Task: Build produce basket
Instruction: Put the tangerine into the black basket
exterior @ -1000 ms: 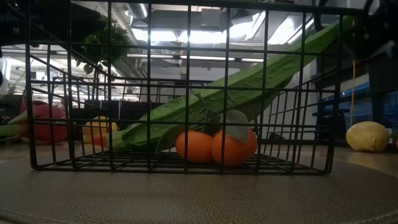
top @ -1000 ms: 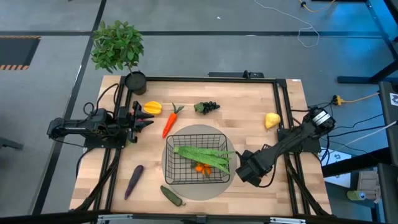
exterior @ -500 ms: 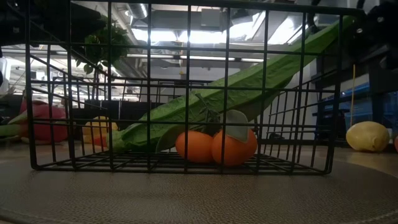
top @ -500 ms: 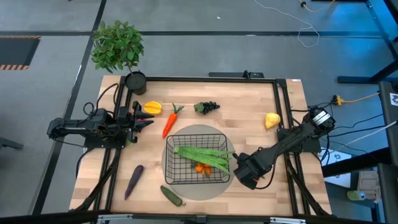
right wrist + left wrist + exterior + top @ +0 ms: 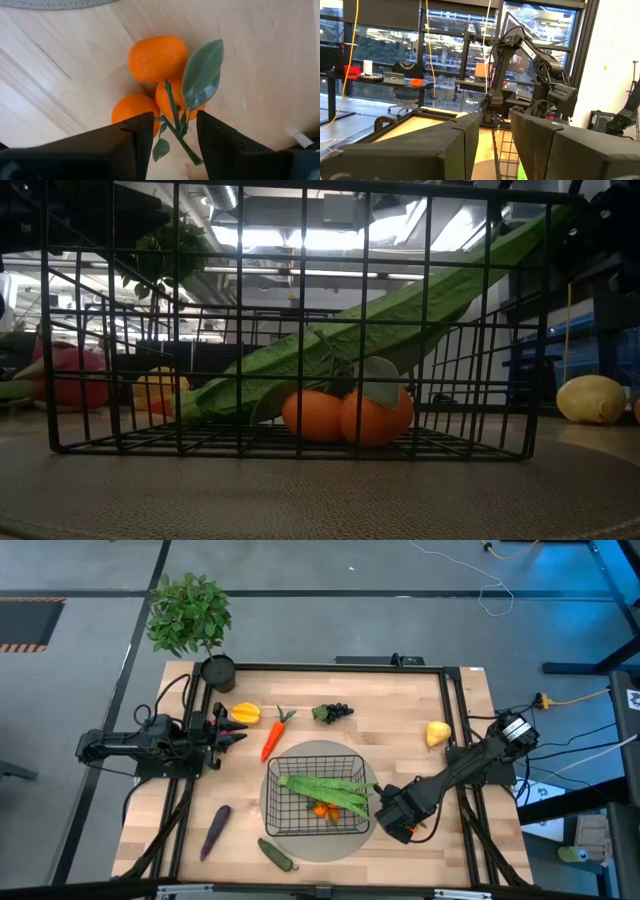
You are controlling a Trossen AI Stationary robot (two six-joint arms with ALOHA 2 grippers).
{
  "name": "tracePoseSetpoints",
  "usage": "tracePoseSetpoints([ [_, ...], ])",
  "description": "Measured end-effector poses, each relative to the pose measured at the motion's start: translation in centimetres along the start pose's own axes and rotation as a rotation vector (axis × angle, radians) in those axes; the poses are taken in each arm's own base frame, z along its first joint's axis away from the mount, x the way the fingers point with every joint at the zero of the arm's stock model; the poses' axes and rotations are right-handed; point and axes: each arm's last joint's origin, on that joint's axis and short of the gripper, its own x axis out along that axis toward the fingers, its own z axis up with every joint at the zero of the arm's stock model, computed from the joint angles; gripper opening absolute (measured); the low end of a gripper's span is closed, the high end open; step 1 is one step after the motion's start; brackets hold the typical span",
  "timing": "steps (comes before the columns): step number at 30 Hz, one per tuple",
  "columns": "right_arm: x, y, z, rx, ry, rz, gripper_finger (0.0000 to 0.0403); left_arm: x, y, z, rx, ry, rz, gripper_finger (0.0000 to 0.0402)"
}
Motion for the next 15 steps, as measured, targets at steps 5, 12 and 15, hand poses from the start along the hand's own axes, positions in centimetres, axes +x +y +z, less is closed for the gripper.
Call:
tracePoseSetpoints([
  [5, 0.1, 0.0, 0.02, 0.001, 0.003, -0.007, 0.0137, 0.0, 0.0, 0.01, 0.0, -0.001, 0.0, 0.0105],
  [12, 0.96, 0.06, 0.15, -0.039, 0.034, -0.052, 0.0137, 0.0, -0.01, 0.05, 0.0, -0.005, -0.001, 0.0105],
  [15, 0.94, 0.0, 0.17, -0.042, 0.02, -0.063, 0.0137, 0.0, -0.01, 0.06, 0.0, -0.005, -0.001, 0.0105],
])
